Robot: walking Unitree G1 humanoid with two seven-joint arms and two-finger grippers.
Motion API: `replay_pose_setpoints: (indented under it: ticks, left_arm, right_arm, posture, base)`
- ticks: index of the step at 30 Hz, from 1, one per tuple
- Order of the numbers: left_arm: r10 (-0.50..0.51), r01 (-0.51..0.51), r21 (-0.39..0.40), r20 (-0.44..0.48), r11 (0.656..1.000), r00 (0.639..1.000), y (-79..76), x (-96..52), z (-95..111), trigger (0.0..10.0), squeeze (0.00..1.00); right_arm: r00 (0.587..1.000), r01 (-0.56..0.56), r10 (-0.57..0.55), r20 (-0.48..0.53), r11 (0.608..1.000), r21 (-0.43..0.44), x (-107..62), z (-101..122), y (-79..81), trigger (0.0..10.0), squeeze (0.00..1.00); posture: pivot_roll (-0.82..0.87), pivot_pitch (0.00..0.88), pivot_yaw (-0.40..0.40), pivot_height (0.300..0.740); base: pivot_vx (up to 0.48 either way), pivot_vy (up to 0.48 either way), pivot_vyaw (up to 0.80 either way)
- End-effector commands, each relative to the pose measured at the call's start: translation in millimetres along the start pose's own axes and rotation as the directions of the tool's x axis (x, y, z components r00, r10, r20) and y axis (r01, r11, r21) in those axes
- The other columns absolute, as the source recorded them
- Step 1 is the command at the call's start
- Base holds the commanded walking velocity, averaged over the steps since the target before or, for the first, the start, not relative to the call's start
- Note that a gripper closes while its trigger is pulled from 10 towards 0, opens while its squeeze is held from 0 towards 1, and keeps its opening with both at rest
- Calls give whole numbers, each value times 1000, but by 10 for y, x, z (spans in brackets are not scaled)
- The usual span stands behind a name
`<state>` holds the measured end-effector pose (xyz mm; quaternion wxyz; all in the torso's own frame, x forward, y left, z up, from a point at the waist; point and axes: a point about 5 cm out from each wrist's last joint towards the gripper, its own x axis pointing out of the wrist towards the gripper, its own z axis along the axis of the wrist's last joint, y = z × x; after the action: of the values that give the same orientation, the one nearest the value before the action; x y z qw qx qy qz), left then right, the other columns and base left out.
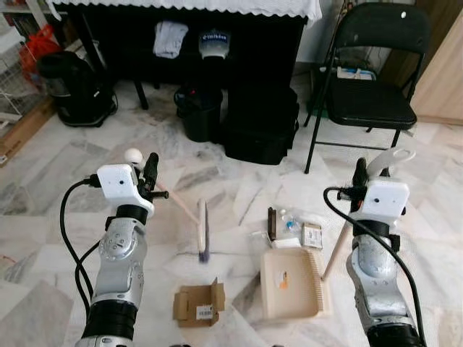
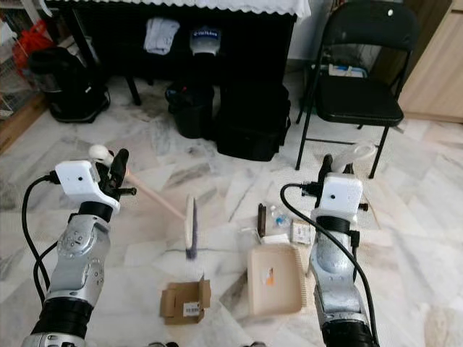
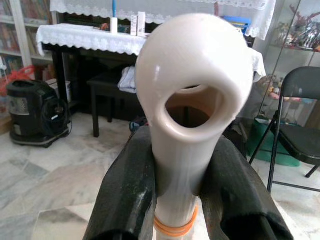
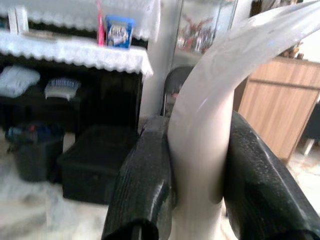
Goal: Sweep floor
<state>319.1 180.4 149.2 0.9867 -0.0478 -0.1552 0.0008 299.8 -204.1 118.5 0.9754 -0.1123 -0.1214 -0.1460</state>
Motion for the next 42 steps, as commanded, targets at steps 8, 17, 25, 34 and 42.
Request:
replay_pose_setpoints:
  ticks: [8, 17, 25, 34, 42]
  left_arm:
    - [24, -24, 43, -2, 999, 1000, 91, -48, -89, 10000, 0]
    - [82, -75, 153, -42, 985, 996, 283, -83, -224, 10000, 0]
    - [110, -84, 211, -117, 974, 987, 446, -253, -419, 10000, 0]
    - [116, -74, 220, -184, 973, 976, 485, -456, -605, 10000, 0]
    - [108, -68, 204, -191, 977, 976, 464, -490, -640, 10000, 0]
  right_arm:
    - [996, -25, 25, -80, 1000, -9, -137, -258, 21, 10000, 0]
    - [996, -45, 43, -75, 999, -18, -158, -284, 56, 10000, 0]
    - [996, -51, 49, -67, 998, -27, -169, -309, 43, 10000, 0]
    - [991, -80, 73, -111, 995, -57, -244, -440, 54, 10000, 0]
    - [985, -90, 78, -151, 993, -77, -267, -542, 38, 10000, 0]
  posture:
    - [-24, 111, 8, 740]
    - [-28, 119, 13, 740]
    - [-30, 124, 12, 740]
    - [-25, 122, 8, 740]
    - [-25, 126, 7, 740]
  base:
    - [0, 0, 0]
    - [0, 0, 0]
    - [0, 0, 0]
    - [0, 0, 0]
    - [0, 0, 0]
